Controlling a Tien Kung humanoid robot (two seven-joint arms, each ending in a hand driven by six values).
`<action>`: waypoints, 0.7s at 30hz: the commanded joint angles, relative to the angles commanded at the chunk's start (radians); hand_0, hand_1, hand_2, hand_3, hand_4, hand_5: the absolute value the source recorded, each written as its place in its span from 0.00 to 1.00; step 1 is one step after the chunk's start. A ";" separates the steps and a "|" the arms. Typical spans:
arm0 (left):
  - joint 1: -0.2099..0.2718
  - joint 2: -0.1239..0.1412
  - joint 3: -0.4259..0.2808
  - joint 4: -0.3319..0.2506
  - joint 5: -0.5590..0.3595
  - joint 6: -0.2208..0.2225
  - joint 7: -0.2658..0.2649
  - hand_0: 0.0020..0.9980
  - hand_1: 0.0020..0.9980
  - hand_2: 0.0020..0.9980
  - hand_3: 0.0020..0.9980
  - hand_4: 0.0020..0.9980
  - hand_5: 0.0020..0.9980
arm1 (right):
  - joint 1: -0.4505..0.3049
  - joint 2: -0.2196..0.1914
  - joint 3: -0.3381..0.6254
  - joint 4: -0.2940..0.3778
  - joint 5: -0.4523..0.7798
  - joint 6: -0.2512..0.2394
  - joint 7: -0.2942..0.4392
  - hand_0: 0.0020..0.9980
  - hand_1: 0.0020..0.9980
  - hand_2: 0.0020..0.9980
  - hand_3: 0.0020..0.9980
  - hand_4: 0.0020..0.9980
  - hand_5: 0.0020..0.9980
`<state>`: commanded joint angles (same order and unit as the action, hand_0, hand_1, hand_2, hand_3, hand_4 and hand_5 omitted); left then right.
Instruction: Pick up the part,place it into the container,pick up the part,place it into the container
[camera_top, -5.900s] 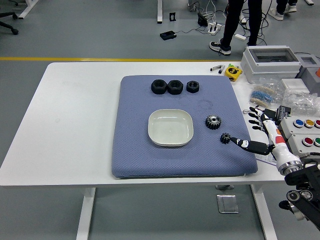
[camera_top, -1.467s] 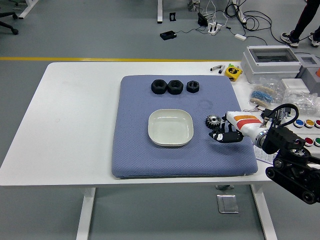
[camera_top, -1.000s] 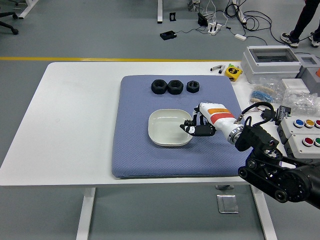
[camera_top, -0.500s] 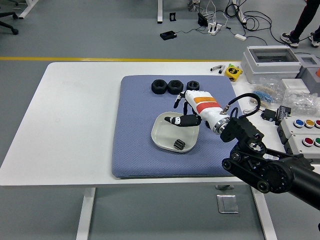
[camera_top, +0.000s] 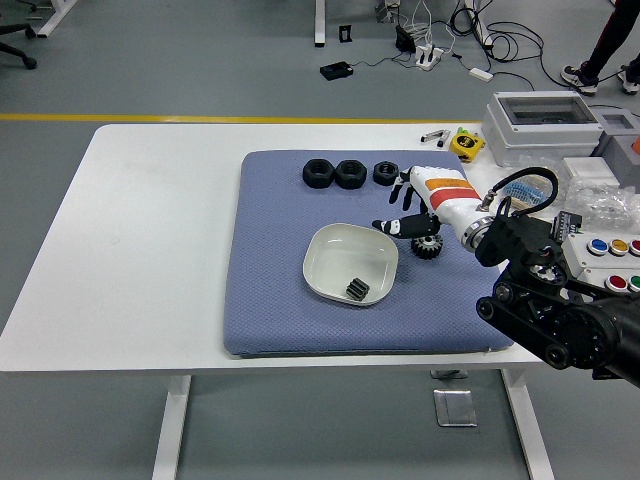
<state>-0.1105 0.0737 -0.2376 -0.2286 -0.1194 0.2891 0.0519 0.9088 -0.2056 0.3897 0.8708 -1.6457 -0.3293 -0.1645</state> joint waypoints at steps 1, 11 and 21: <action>0.001 -0.001 -0.001 0.000 0.001 0.000 0.001 0.62 0.58 0.66 0.60 0.58 0.58 | 0.002 -0.001 -0.005 -0.014 0.005 0.008 0.002 0.48 0.60 0.67 0.60 0.94 0.48; 0.001 -0.004 0.004 -0.002 -0.009 -0.002 -0.002 0.62 0.59 0.67 0.60 0.58 0.58 | 0.009 -0.034 -0.020 -0.048 -0.009 0.059 0.036 0.73 0.74 0.78 0.77 0.94 0.48; 0.007 -0.008 0.013 -0.005 -0.016 -0.005 -0.005 0.62 0.59 0.67 0.60 0.58 0.58 | 0.048 -0.041 -0.132 -0.073 -0.114 0.080 0.030 0.71 0.73 0.76 0.72 0.92 0.48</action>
<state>-0.1039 0.0653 -0.2250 -0.2334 -0.1359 0.2841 0.0468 0.9569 -0.2469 0.2578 0.7975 -1.7598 -0.2496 -0.1341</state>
